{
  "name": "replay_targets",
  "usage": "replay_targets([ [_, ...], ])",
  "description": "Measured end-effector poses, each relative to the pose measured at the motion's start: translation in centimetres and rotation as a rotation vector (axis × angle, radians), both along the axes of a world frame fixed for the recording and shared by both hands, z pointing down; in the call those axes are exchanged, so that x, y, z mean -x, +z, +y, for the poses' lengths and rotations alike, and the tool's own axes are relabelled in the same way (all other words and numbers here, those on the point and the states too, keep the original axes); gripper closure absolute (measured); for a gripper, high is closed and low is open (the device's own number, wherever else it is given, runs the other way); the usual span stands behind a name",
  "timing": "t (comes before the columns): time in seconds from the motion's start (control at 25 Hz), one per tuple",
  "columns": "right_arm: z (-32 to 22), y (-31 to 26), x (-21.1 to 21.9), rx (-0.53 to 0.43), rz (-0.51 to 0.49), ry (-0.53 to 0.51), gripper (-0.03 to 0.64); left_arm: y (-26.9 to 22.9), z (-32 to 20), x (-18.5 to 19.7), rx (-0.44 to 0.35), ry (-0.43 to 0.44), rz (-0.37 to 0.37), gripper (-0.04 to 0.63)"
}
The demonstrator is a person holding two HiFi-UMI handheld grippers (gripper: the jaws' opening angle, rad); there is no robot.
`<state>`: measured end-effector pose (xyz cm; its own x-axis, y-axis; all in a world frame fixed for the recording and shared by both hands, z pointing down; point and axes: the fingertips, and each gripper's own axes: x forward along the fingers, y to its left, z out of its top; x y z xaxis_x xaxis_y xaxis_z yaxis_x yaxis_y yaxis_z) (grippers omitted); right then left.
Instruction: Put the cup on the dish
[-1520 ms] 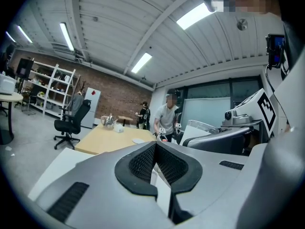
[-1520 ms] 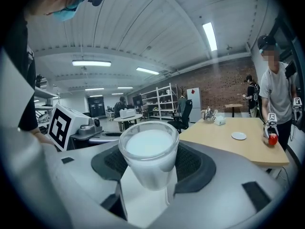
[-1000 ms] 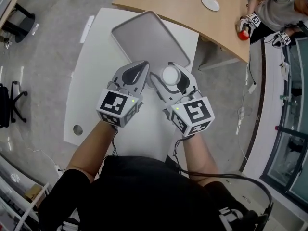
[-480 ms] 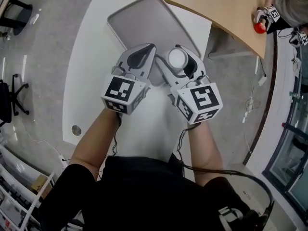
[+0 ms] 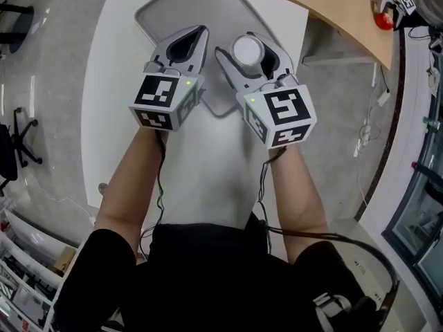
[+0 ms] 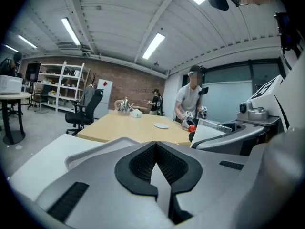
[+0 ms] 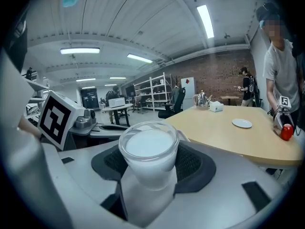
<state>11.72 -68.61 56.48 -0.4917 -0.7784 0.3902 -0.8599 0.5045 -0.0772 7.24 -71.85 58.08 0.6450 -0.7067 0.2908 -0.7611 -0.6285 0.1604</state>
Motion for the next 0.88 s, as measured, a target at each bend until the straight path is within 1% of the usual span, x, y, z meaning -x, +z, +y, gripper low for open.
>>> replay_targets([
  [0.16, -1.7, 1.4, -0.8, -0.006, 0.023, -0.014, 0.351, 1.7, -1.5, -1.0, 0.005, -0.020, -0.017, 0.588],
  [0.4, -3.1, 3.8, 0.2, -0.004, 0.067, -0.036, 0.351, 4.2, -2.0, -0.4, 0.035, -0.064, -0.026, 0.588],
  [0.6, -3.3, 6.8, 0.3, 0.022, 0.074, -0.034, 0.351, 5.6, -2.5, -0.8, 0.051, -0.079, -0.030, 0.588],
  [0.88, -2.8, 9.5, 0.8, 0.042, 0.085, -0.025, 0.351, 6.5, -2.4, -0.3, 0.072, -0.084, -0.033, 0.588],
])
